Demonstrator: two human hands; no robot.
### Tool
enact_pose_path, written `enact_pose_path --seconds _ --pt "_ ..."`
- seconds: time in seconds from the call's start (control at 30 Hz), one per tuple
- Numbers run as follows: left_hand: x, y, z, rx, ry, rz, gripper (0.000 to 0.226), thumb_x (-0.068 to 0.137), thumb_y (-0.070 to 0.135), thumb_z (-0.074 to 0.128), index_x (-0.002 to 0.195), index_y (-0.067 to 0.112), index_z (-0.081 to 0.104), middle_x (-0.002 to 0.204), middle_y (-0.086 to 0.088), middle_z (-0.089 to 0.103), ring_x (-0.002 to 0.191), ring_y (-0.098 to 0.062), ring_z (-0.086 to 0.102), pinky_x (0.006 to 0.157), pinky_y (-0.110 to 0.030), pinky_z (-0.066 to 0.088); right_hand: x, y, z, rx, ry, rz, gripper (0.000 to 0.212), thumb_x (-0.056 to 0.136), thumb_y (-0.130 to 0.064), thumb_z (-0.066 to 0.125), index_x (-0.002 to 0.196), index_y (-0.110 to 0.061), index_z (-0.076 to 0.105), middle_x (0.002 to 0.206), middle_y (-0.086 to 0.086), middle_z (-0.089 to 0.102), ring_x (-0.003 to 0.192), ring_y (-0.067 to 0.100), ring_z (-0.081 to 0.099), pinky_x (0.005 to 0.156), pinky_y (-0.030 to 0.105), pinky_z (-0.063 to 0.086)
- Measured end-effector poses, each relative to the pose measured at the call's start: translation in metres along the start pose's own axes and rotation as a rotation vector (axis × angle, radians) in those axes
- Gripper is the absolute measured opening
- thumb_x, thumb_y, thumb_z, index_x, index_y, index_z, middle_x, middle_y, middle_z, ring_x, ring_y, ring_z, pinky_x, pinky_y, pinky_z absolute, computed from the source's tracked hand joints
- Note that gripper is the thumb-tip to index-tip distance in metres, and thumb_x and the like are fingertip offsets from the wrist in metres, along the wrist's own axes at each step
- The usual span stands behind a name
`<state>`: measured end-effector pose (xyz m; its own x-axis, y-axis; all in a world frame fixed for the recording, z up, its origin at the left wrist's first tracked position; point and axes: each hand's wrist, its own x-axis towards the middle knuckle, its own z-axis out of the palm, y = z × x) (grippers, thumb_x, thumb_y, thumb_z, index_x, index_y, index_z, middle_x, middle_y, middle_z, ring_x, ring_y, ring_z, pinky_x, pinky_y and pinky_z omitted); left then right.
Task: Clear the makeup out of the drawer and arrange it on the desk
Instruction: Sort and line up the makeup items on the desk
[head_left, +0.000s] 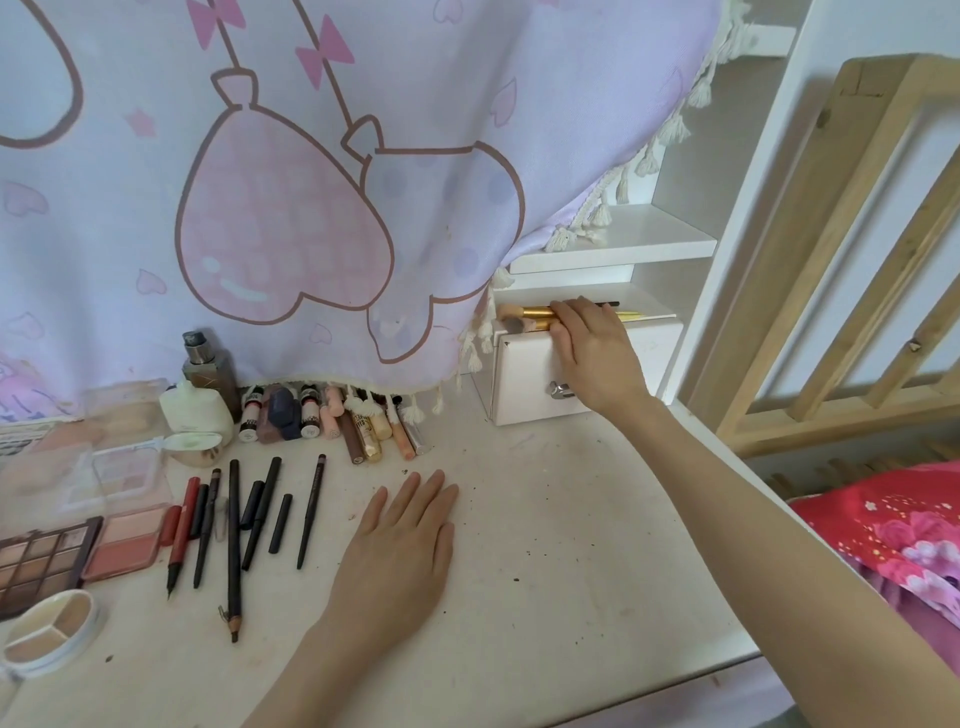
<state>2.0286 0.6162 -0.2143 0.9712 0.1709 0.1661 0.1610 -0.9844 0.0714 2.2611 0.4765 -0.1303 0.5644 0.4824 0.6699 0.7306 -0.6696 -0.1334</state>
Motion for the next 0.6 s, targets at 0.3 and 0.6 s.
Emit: enact_pose_path --seconds 0.3,0.6 --pt "-0.001 -0.001 0.002 0.042 0.004 0.012 0.045 0.090 0.034 0.029 0.117 0.026 0.064 0.122 0.008 0.063 0.111 -0.012 0.060 0.100 -0.034 0.036 0.027 0.005 -0.012 -0.046 -0.408 0.116 0.044 0.102 -0.026 0.019 0.145 -0.019 0.028 0.154 0.000 0.024 0.144 0.016 0.012 0.116 0.038 0.000" --pt "-0.002 0.001 -0.004 -0.020 -0.069 -0.038 0.051 0.089 0.036 0.024 0.125 0.026 0.058 0.132 0.008 0.055 0.120 -0.013 0.054 0.105 -0.033 0.024 -0.017 -0.013 -0.003 -0.086 -0.080 0.072 0.059 0.094 -0.038 0.021 0.133 -0.004 0.049 0.136 0.020 0.048 0.128 0.036 0.043 0.110 0.046 0.026"
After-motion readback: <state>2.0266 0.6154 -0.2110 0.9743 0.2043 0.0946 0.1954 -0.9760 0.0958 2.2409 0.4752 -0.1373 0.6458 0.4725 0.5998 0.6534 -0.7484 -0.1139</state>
